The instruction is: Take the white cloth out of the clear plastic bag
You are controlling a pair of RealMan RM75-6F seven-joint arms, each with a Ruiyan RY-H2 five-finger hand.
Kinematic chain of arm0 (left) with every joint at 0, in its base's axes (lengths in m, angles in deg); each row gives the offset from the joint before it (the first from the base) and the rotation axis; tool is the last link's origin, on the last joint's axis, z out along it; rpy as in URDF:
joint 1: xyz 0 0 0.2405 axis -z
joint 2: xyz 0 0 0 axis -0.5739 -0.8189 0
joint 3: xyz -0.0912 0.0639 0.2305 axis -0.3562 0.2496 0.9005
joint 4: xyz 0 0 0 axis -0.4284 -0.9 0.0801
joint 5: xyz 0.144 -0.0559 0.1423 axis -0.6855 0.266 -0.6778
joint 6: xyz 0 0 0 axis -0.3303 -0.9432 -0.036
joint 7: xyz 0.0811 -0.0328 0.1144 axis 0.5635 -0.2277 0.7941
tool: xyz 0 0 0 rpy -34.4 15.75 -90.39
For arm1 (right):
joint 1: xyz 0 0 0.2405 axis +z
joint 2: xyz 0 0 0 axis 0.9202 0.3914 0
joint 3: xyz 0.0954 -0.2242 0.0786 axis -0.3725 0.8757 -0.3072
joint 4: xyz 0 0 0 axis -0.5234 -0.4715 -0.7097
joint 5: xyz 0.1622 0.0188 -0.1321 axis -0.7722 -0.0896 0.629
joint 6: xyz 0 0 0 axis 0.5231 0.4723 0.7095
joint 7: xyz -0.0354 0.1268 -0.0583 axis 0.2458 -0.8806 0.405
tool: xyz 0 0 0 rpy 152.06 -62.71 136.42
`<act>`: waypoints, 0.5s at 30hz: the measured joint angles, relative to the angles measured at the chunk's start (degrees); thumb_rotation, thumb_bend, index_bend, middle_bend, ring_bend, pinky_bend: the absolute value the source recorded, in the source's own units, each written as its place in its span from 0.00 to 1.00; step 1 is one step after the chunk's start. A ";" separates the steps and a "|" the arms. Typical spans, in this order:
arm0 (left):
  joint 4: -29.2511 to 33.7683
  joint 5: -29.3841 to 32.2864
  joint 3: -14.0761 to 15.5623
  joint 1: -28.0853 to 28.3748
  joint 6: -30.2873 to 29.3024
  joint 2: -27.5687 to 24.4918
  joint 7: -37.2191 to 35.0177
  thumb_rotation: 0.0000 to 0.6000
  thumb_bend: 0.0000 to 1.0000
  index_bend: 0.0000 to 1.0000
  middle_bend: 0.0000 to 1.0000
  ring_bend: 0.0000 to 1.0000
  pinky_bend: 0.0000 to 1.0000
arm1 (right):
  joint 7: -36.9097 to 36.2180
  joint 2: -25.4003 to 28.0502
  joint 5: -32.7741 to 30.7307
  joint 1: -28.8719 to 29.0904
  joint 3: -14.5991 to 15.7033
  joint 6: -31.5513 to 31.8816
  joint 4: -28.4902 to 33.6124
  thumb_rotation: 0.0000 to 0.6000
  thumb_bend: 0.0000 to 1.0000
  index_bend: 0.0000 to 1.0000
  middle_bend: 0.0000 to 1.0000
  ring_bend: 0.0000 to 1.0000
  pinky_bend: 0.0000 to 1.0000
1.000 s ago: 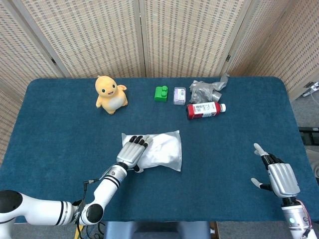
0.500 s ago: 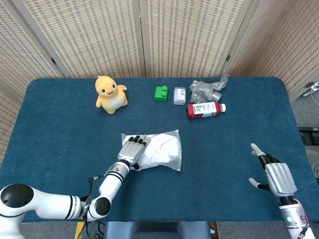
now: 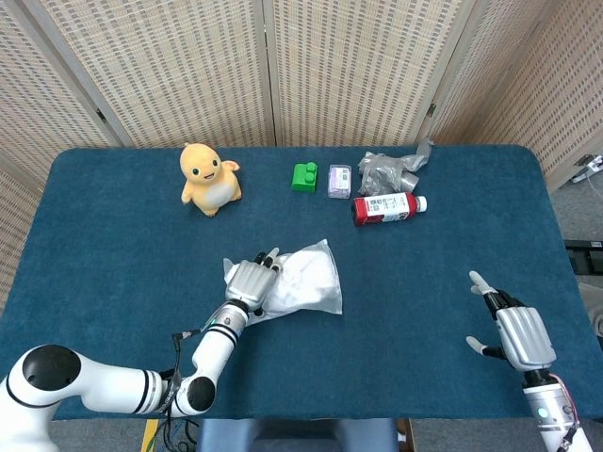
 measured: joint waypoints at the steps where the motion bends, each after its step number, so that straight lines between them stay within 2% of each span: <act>1: -0.41 -1.32 0.22 -0.23 -0.36 0.32 -0.49 1.00 0.04 0.14 0.14 0.24 0.53 | 0.02 -0.05 0.00 0.04 0.00 -0.04 0.01 1.00 0.02 0.02 0.28 0.26 0.45; 2: -0.72 -2.36 0.40 -0.43 -0.63 0.56 -0.88 1.00 0.05 0.15 0.16 0.26 0.54 | 0.03 -0.07 0.00 0.08 0.00 -0.09 0.02 1.00 0.02 0.02 0.28 0.26 0.45; 5: -1.98 -6.36 1.20 -1.27 -1.50 1.41 -2.30 1.00 0.16 0.25 0.26 0.33 0.57 | 0.07 -0.20 -0.05 0.24 -0.02 -0.26 0.04 1.00 0.02 0.02 0.28 0.26 0.45; 10: -3.84 -11.15 2.22 -2.79 -2.59 2.63 -4.02 1.00 0.32 0.32 0.32 0.35 0.58 | -0.06 -0.47 -0.10 0.45 -0.06 -0.42 -0.02 1.00 0.02 0.03 0.28 0.26 0.45; 15: -4.94 -14.74 2.58 -4.12 -3.36 3.43 -5.79 1.00 0.39 0.38 0.39 0.40 0.61 | -0.23 -0.63 -0.14 0.59 -0.12 -0.44 -0.15 1.00 0.02 0.04 0.28 0.26 0.45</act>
